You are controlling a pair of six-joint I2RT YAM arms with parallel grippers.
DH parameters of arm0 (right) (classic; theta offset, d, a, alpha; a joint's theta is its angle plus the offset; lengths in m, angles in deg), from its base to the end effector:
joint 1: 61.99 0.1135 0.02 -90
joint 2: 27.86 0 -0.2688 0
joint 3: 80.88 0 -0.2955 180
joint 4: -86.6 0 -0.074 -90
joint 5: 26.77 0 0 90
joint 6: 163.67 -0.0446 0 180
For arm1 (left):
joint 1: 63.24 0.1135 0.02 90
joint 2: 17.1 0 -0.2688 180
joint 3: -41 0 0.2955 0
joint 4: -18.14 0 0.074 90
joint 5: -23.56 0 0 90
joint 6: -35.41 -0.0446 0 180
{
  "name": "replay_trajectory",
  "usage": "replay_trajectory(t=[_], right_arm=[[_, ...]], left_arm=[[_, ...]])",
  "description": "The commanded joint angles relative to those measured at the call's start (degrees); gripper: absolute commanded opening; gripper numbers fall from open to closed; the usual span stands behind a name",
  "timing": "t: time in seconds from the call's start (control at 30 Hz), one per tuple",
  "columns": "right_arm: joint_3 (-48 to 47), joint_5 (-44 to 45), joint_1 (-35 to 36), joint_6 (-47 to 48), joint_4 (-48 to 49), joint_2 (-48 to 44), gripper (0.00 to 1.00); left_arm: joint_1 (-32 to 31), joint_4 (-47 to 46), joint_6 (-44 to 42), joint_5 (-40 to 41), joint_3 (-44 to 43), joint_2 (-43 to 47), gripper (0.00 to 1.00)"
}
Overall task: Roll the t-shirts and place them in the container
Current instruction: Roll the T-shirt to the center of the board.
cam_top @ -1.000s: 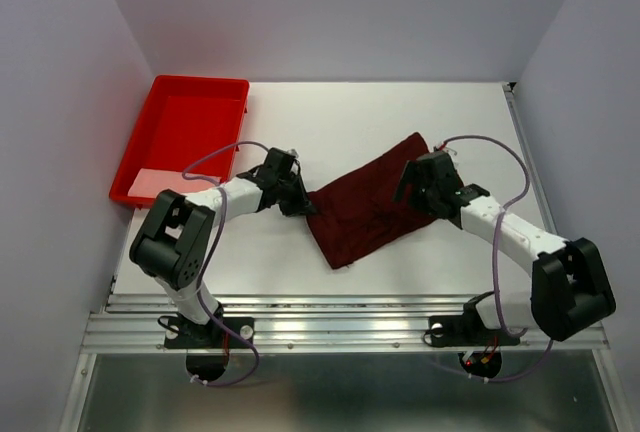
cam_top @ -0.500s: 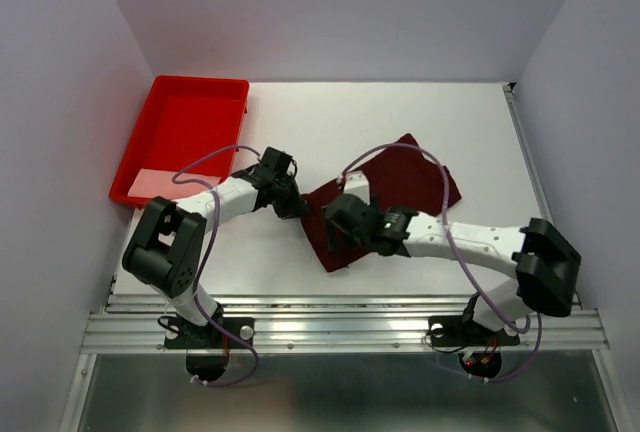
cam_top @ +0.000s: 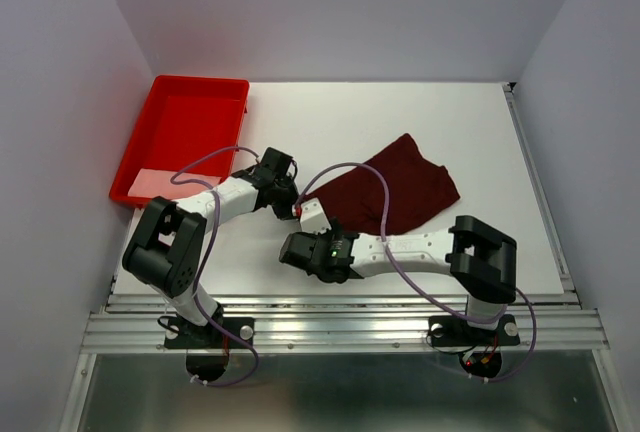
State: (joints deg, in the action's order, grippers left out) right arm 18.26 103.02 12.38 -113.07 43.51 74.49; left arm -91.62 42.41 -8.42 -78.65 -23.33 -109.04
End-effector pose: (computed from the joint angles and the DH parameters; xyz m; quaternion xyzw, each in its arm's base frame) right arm 0.1350 0.3765 0.1700 -0.2042 0.8974 -0.0081 0.3911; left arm 0.3154 -0.1811 0.1527 -0.1110 0.9339 -0.2766 0.1975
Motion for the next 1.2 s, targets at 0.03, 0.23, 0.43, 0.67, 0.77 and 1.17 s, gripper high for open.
replay_trajectory(t=[0.03,0.23,0.43,0.67,0.77,1.17], right_arm=[[-2.05,5.56,0.51,-1.30,-2.20,2.42,0.70],[-1.09,8.02,0.51,-0.69,-0.71,5.05,0.57],[-0.55,10.31,0.51,-0.15,1.58,7.69,0.53],[-0.64,11.27,1.74,-0.68,-0.35,6.38,0.70],[-1.96,12.94,2.79,-0.25,-2.37,7.42,0.72],[-5.22,15.93,4.47,-0.24,-5.10,11.03,0.71]], left_arm=[[-0.01,1.24,-0.64,1.48,-2.13,1.50,0.00],[0.08,0.45,-0.73,1.31,-0.56,1.85,0.00],[0.08,-0.51,-0.12,1.31,-0.11,1.77,0.00],[0.08,-0.52,-0.21,1.48,-0.20,1.59,0.00],[0.08,-0.34,-0.12,1.75,-0.20,1.68,0.00],[0.52,1.15,-1.00,2.54,-0.38,2.12,0.00]])
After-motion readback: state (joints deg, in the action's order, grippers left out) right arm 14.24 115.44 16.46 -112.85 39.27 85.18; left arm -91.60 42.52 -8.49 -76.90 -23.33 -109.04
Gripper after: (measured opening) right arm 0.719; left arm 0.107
